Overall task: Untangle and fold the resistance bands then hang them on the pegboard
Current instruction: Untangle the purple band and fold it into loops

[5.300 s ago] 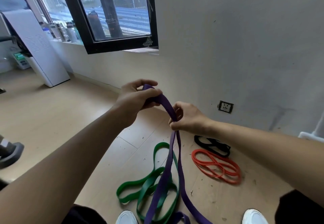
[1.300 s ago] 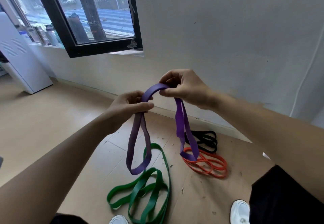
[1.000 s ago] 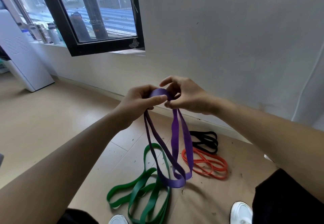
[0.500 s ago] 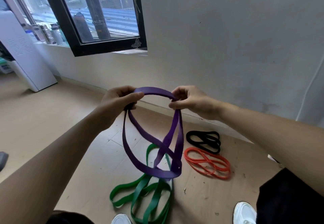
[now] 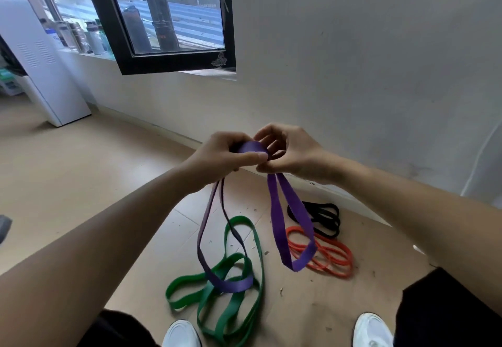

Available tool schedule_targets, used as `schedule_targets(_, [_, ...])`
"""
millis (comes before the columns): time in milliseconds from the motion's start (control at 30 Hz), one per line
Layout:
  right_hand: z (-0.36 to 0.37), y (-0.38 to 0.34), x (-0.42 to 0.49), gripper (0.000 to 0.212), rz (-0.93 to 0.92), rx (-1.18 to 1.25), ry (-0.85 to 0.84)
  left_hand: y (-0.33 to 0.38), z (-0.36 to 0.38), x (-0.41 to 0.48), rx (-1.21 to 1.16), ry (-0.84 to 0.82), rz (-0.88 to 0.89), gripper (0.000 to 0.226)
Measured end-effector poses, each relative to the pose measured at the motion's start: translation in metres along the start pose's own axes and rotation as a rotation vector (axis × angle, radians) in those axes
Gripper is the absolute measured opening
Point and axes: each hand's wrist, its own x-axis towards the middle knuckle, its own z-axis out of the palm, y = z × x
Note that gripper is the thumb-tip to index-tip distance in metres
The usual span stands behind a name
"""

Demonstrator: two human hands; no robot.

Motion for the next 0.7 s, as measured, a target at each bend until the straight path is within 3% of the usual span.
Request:
schedule_targets(300, [0.041, 0.075, -0.015, 0.020, 0.239, -0.075, -0.226, 0.002, -0.021, -0.001, -0.356, 0.211, 0.028, 0.025])
schedule_targets(533, [0.078, 0.116, -0.014, 0.008, 0.410, -0.079, -0.295, -0.011, -0.036, -0.010, -0.398, 0.241, 0.016, 0.034])
schedule_targets(700, [0.086, 0.147, -0.020, 0.016, 0.491, -0.119, -0.386, -0.021, -0.050, -0.015, -0.401, 0.316, 0.005, 0.022])
